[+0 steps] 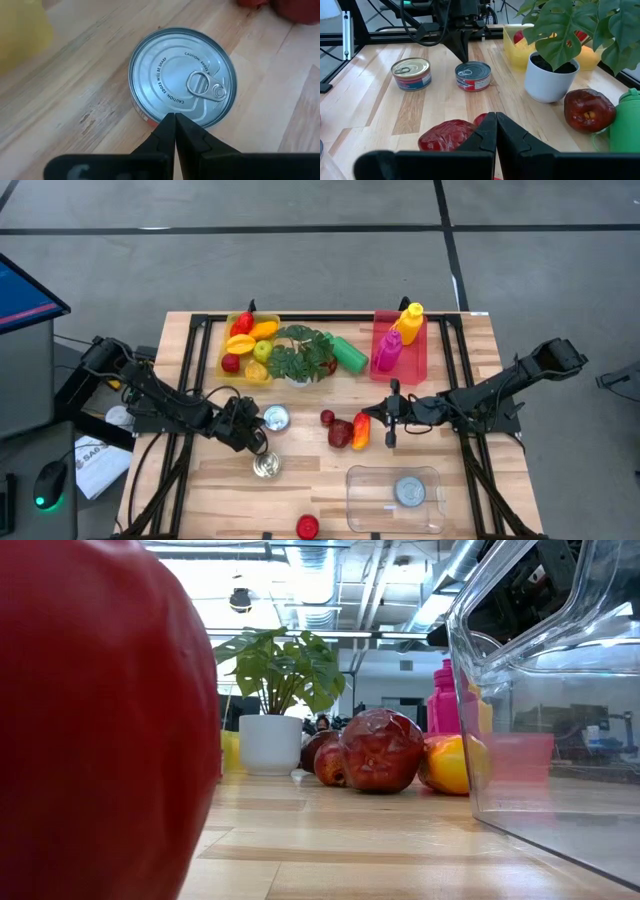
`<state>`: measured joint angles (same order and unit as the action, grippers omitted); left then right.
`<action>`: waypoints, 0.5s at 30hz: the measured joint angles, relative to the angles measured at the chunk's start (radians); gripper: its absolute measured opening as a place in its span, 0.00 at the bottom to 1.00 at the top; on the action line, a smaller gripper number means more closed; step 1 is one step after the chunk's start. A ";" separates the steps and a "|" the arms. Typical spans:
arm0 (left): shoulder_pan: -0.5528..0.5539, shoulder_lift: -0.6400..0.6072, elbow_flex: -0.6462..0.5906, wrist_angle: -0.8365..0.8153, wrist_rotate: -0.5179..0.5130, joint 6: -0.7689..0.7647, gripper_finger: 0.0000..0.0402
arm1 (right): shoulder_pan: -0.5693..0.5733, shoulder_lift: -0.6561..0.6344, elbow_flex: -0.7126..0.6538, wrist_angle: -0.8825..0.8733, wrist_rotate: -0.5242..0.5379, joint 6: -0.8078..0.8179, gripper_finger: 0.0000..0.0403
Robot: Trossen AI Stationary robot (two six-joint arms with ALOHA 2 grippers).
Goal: Pick & Place Food Item
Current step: Put the red tuna can into the transparent bin
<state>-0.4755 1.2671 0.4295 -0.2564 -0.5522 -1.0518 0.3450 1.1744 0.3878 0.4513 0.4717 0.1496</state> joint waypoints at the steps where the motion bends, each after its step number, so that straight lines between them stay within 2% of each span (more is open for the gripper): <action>1: -0.006 0.009 -0.004 0.009 -0.005 -0.002 0.00 | 0.000 0.000 0.000 -0.001 0.000 0.000 0.00; 8: -0.038 0.029 -0.029 0.080 -0.023 -0.007 0.00 | 0.000 0.000 0.000 -0.001 0.000 0.000 0.00; 12: -0.046 0.040 -0.042 0.033 0.038 -0.007 0.00 | 0.000 0.000 0.000 -0.001 0.000 0.000 0.00; 15: -0.051 0.034 -0.032 0.046 0.030 -0.024 0.00 | 0.000 0.000 0.000 -0.001 0.000 0.000 0.00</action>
<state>-0.5262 1.3009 0.3973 -0.2105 -0.5227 -1.0754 0.3450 1.1744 0.3878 0.4506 0.4717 0.1495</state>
